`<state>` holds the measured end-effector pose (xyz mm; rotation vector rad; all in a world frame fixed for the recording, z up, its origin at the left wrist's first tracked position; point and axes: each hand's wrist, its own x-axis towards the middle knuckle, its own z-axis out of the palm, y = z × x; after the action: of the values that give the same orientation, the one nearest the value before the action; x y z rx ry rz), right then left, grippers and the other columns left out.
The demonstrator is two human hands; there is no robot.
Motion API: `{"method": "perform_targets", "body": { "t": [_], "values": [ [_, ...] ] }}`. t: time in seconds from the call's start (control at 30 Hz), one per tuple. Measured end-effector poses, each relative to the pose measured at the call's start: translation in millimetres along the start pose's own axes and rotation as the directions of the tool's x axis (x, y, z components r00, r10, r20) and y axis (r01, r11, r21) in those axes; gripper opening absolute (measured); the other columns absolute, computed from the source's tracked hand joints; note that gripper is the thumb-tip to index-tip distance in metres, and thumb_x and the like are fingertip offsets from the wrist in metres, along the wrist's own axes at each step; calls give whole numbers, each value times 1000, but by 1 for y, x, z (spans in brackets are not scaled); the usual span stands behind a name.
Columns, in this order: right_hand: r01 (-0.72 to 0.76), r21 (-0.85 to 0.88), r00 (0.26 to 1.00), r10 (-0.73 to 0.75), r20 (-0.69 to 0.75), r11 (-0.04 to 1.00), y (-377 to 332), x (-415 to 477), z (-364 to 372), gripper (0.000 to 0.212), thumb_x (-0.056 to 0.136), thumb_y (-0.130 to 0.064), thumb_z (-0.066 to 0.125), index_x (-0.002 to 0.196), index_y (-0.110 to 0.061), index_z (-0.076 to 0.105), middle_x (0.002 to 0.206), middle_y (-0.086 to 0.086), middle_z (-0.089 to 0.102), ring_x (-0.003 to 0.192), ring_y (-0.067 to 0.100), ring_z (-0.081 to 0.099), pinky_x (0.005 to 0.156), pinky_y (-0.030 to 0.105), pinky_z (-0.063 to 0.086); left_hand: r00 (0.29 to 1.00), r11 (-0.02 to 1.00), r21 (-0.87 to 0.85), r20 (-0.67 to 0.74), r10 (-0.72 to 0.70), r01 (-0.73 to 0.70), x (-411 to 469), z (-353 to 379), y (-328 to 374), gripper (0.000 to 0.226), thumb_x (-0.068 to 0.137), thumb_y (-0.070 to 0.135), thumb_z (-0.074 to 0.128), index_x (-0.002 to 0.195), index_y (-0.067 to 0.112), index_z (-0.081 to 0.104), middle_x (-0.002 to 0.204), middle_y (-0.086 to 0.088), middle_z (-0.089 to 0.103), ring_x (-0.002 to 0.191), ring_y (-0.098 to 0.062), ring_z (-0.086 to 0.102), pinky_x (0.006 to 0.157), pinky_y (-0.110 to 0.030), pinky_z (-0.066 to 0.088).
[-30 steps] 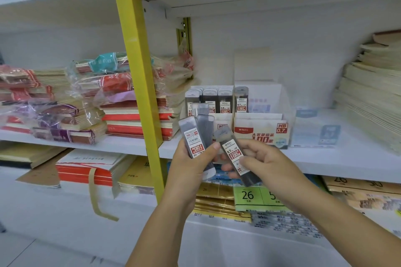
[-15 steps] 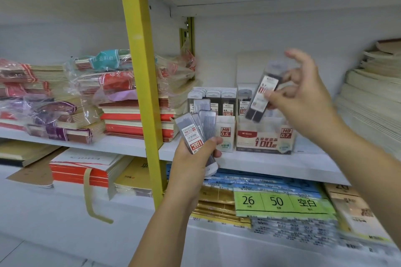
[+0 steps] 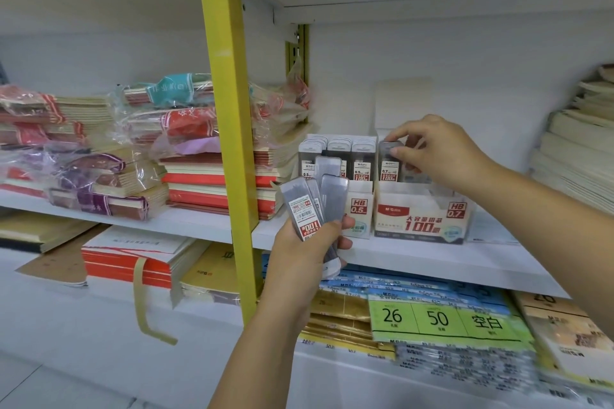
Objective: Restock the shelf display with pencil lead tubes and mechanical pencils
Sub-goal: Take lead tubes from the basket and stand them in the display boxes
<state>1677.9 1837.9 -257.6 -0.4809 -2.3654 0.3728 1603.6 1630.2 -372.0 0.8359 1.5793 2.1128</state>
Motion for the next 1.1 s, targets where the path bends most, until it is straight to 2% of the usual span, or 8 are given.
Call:
{"method": "perform_targets", "body": {
  "t": [0.17,0.27,0.33,0.57,0.8,0.93,1.0,1.1],
  "values": [
    [8,-153,998,-17,-57,988,-11,-9,-2,35,97,-31,55,130,-25,60,103,-4,46,91,12,48,84,26,37,999,1000,-27,44,0,2,-2,-1,2,21,97,18,62,106,36,67,100,4,79,80,-9,72,63,-22,55],
    [60,83,990,-49,-129,995,-26,-47,-1,27,94,-35,53,118,-32,64,92,-19,55,81,-4,53,80,17,42,997,999,-38,72,4,-1,-4,0,3,24,98,15,61,112,34,62,102,2,79,81,-11,73,63,-23,55],
    [14,357,999,5,-53,934,-36,-76,6,18,90,-38,58,107,-40,64,86,-18,65,75,-7,59,66,10,46,994,999,-42,106,10,-6,-7,3,4,24,98,13,61,113,32,63,102,-1,78,81,-12,73,62,-23,55],
    [-192,732,981,157,116,654,-34,-110,20,29,88,-11,69,113,-23,62,74,-1,73,50,16,64,41,22,45,970,999,-8,238,-44,47,-20,14,7,18,89,19,68,105,27,72,102,-7,78,92,-21,75,70,-28,60],
    [-198,848,979,149,142,492,-24,-115,2,23,92,-3,61,108,-18,62,79,8,73,65,27,73,52,23,56,928,982,-119,358,-98,150,-21,10,17,30,88,22,72,118,22,71,121,-18,71,114,-32,69,84,-46,60],
    [-208,886,977,137,165,414,-22,-114,-4,20,86,-11,67,103,-9,57,89,13,73,71,30,71,64,28,58,944,962,-196,307,-122,189,-21,4,11,49,83,20,74,130,15,60,125,-14,71,116,-31,68,82,-44,61],
    [-218,874,976,116,186,433,-22,-115,-2,28,81,-21,70,100,-6,55,90,15,73,73,29,71,67,31,58,960,965,-199,253,-120,173,-21,3,8,51,82,18,72,131,16,58,120,-11,73,112,-29,70,78,-38,62],
    [-192,842,981,101,164,504,-20,-118,3,10,89,-3,62,99,-6,60,95,9,75,80,24,72,72,29,58,979,966,-221,181,-91,131,-21,2,9,54,78,17,72,130,17,59,116,-8,75,107,-25,73,73,-32,62]
  ]
}}
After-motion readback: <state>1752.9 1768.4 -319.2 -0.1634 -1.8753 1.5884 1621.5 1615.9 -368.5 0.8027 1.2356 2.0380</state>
